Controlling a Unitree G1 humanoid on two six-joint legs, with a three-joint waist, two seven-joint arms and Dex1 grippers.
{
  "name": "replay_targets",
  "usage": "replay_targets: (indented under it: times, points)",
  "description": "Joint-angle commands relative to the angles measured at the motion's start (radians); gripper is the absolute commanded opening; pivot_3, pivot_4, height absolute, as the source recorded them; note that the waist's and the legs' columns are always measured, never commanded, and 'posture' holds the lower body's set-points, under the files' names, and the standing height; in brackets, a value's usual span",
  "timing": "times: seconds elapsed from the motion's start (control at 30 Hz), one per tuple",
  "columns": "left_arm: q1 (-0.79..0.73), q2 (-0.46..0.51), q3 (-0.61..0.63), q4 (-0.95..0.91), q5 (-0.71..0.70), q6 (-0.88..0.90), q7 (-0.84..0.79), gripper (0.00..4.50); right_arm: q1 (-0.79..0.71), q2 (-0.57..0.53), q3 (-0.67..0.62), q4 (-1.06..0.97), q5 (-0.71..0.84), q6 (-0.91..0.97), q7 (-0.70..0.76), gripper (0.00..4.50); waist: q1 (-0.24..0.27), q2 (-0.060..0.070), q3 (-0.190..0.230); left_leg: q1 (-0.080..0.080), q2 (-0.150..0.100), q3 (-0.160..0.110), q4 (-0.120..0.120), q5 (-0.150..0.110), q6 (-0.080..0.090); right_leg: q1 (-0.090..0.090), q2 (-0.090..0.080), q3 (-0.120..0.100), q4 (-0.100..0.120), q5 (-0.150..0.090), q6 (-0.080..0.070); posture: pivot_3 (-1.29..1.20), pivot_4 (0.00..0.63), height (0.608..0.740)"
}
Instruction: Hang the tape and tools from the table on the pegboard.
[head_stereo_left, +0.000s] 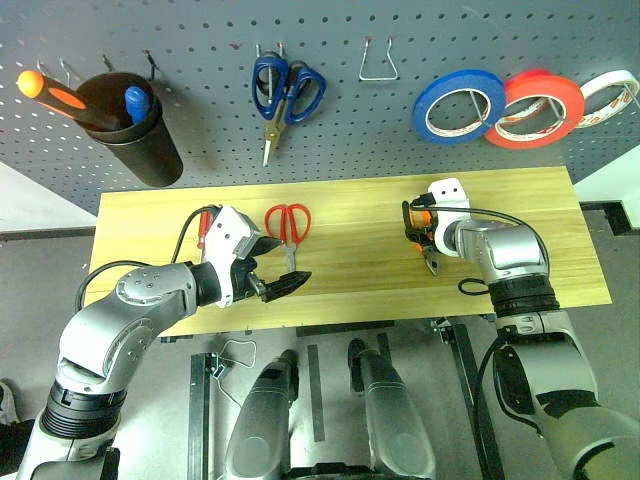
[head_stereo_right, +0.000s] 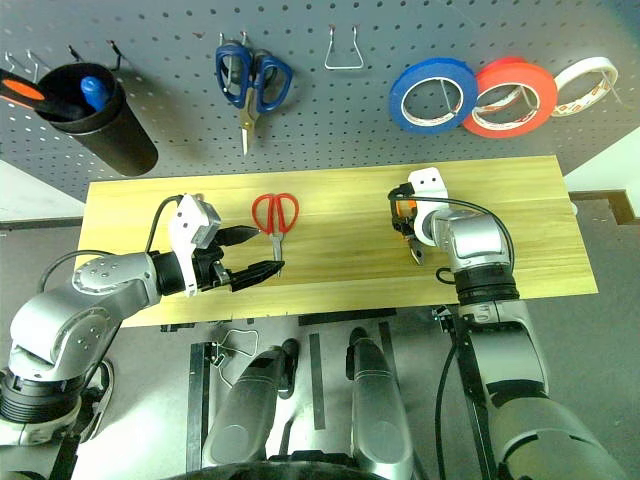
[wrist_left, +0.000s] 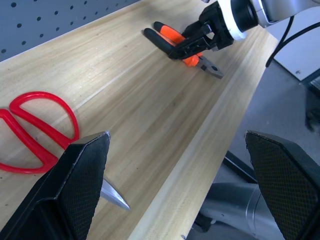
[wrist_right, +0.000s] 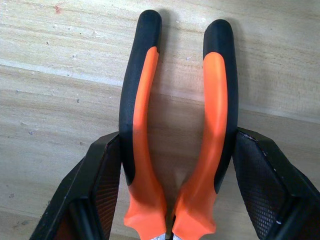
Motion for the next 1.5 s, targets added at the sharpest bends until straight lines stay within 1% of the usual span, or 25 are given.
replay_targets:
  times: [0.03,0.17,0.27,0.47,0.73,0.8,0.97,1.03,1.17,1.3,1.5]
  points:
    - [-0.004,0.002,0.014,-0.024,0.0,-0.021,0.004,4.5,0.014,-0.009,0.006,0.024,-0.02,-0.008,-0.002,2.92,0.0,0.0,0.0,0.0,0.0,0.0,0.0,0.0,0.0,0.0,0.0,0.0,0.0,0.0,0.0,0.08,0.482,0.74]
    - [-0.004,0.0,0.01,-0.015,0.008,-0.034,0.0,4.5,0.044,-0.017,0.011,-0.051,-0.017,-0.013,0.014,2.92,0.002,0.0,0.0,0.0,0.0,0.0,0.0,0.001,-0.002,0.0,0.0,0.0,0.0,0.0,0.0,0.08,0.465,0.74]
    - [-0.008,-0.005,-0.001,0.009,0.027,-0.061,-0.007,4.5,0.091,-0.041,0.006,-0.218,0.009,0.053,0.045,2.92,0.002,0.0,0.0,-0.001,0.0,0.0,0.0,0.003,-0.005,-0.001,0.0,0.0,0.0,0.0,0.0,0.07,0.443,0.74]
    - [-0.046,-0.022,-0.025,0.065,0.054,-0.119,-0.032,4.5,0.155,-0.084,0.003,-0.524,0.066,0.176,0.105,2.92,0.001,0.0,0.0,-0.007,0.0,0.0,0.0,0.003,-0.005,-0.007,0.0,-0.001,-0.001,0.0,0.0,0.07,0.404,0.74]
    - [-0.068,-0.031,-0.036,0.136,0.08,-0.202,-0.087,4.5,0.224,-0.133,-0.046,-0.832,0.159,0.277,0.147,2.92,0.004,-0.001,-0.002,-0.007,-0.001,0.0,0.0,0.003,-0.006,-0.007,-0.001,-0.002,0.0,0.0,0.0,0.06,0.346,0.74]
    - [-0.076,-0.038,-0.039,0.151,0.081,-0.22,-0.104,4.5,0.233,-0.143,-0.054,-0.865,0.175,0.284,0.155,2.92,0.004,-0.001,-0.003,-0.007,-0.001,0.0,0.0,0.003,-0.006,-0.007,-0.001,-0.002,0.0,0.0,0.0,0.06,0.34,0.74]
    - [-0.073,-0.067,0.006,0.146,0.005,-0.276,-0.191,4.5,0.269,-0.178,-0.134,-1.004,0.289,0.23,0.249,2.92,0.005,-0.002,-0.006,-0.008,-0.001,0.0,0.0,0.004,-0.006,-0.007,-0.001,-0.003,0.0,0.0,0.0,0.05,0.304,0.74]
    - [-0.071,-0.08,0.026,0.144,-0.013,-0.306,-0.211,4.5,0.276,-0.176,-0.185,-1.05,0.341,0.202,0.278,2.92,0.003,-0.002,-0.011,-0.008,-0.001,0.0,0.001,0.004,-0.006,-0.007,-0.001,-0.003,0.0,0.0,0.0,0.05,0.296,0.74]
    - [-0.078,-0.106,0.04,0.177,-0.001,-0.372,-0.224,4.5,0.282,-0.157,-0.258,-1.112,0.425,0.125,0.31,2.92,0.004,-0.002,-0.025,-0.007,-0.001,0.0,0.001,0.004,-0.007,-0.007,-0.001,-0.004,0.0,0.0,0.0,0.06,0.275,0.74]
    - [-0.086,-0.141,0.065,0.194,-0.011,-0.416,-0.22,4.5,0.216,-0.114,-0.323,-1.162,0.539,0.093,0.283,2.92,0.003,-0.002,-0.042,-0.007,-0.001,0.0,0.002,0.004,-0.007,-0.007,-0.001,-0.004,0.0,0.0,0.0,0.06,0.258,0.74]
    - [-0.084,-0.215,0.154,0.192,-0.075,-0.472,-0.173,4.5,0.092,-0.099,-0.291,-1.14,0.546,0.039,0.188,2.92,0.003,-0.003,-0.068,-0.007,-0.001,0.0,0.007,0.004,-0.007,-0.006,-0.001,-0.004,0.003,0.0,0.0,0.06,0.242,0.74]
